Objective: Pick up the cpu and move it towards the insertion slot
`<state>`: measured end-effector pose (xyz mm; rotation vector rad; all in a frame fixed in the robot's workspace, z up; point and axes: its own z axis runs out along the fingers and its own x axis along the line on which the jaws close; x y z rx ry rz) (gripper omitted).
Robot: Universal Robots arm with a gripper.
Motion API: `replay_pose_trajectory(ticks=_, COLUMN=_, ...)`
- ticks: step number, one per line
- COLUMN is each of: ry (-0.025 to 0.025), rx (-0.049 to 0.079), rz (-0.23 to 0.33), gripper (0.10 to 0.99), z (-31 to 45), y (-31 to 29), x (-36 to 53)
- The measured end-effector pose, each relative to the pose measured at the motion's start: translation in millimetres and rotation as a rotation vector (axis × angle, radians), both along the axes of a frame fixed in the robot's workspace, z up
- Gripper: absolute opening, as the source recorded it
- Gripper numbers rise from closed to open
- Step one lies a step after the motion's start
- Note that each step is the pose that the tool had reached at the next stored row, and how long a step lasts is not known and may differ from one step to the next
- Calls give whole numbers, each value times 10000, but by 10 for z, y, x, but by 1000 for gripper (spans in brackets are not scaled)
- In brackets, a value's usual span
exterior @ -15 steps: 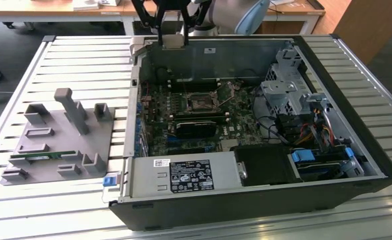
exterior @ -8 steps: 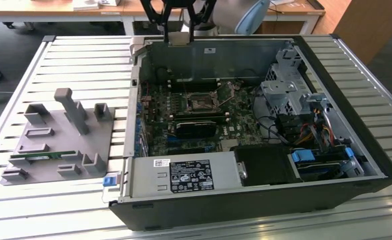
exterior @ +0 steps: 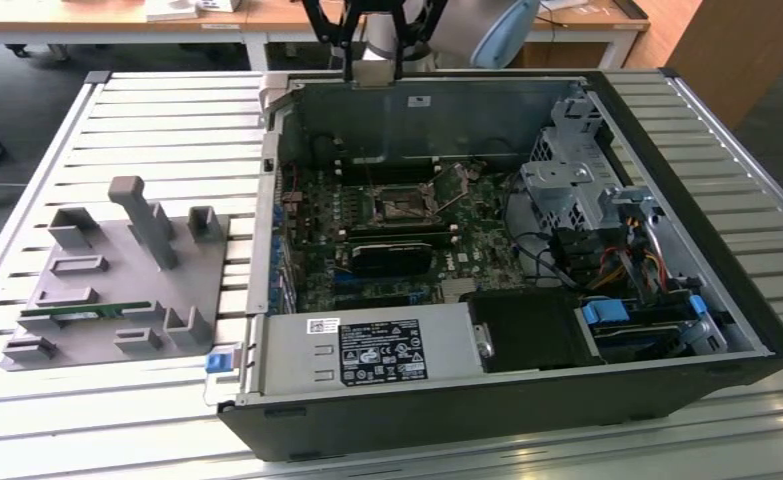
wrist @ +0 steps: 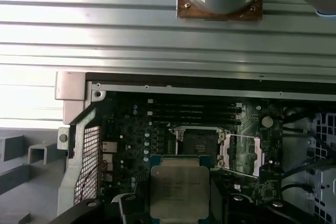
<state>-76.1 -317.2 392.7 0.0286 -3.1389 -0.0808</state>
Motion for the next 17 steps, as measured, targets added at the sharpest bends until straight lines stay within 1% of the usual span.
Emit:
replay_pose_trajectory(ticks=3, ry=-1, rx=1, rz=-1, gripper=541, z=-3, y=19, x=73)
replay_pose_trajectory(ticks=8, ry=0, rx=0, rz=-2, gripper=541, z=-5, y=25, x=192)
replay_pose_trajectory(ticks=17, ry=0, rx=0, rz=0, gripper=541, z=-8, y=35, x=444)
